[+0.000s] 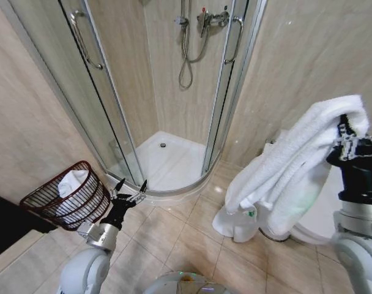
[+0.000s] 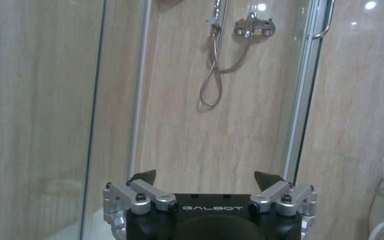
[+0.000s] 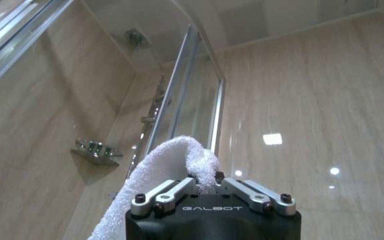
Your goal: Discard the used towel into the hamper.
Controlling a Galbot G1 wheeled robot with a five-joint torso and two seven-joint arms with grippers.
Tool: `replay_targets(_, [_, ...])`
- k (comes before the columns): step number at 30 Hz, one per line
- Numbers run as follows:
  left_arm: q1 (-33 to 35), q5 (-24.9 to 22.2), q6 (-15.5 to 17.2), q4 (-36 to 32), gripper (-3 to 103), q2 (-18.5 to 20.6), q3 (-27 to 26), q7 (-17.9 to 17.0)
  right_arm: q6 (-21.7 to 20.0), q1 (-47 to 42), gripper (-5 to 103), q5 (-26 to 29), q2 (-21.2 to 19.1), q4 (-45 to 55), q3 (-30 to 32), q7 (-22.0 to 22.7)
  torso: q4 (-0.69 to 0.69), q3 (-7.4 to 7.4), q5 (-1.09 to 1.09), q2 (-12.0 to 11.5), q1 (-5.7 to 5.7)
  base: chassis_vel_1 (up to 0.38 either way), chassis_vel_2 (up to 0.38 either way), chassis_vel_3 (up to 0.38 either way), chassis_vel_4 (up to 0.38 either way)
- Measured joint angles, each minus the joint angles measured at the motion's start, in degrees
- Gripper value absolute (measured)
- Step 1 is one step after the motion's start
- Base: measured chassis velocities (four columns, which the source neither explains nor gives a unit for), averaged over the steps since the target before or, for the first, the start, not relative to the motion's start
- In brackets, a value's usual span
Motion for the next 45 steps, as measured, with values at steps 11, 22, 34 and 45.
replay_targets(11, [0.0, 0.0, 0.0, 0.0, 99, 0.0, 0.0, 0.0, 0.2, 1.2, 3, -0.1, -0.8, 0.0, -1.3, 0.0, 0.00, 1.60, 0.00, 2.5, 0.90, 0.000, 0.000, 0.000, 0.000])
replay_targets(22, [0.0, 0.0, 0.0, 0.0, 99, 0.0, 0.0, 0.0, 0.1, 2.5, 3, -0.1, -1.8, 0.0, -2.6, 0.0, 0.00, 3.25, 0.00, 5.3, 2.04, 0.000, 0.000, 0.000, 0.000])
replay_targets(34, [0.0, 0.0, 0.0, 0.0, 99, 0.0, 0.0, 0.0, 0.1, 2.5, 3, -0.1, -1.6, 0.0, -3.0, 0.0, 0.00, 4.80, 0.00, 7.9, 3.11, 0.000, 0.000, 0.000, 0.000])
replay_targets(45, [0.0, 0.0, 0.0, 0.0, 99, 0.0, 0.0, 0.0, 0.0, 2.1, 3, -0.1, -1.5, 0.0, -3.1, -0.1, 0.00, 6.52, 0.00, 10.8, 4.31, 0.000, 0.000, 0.000, 0.000])
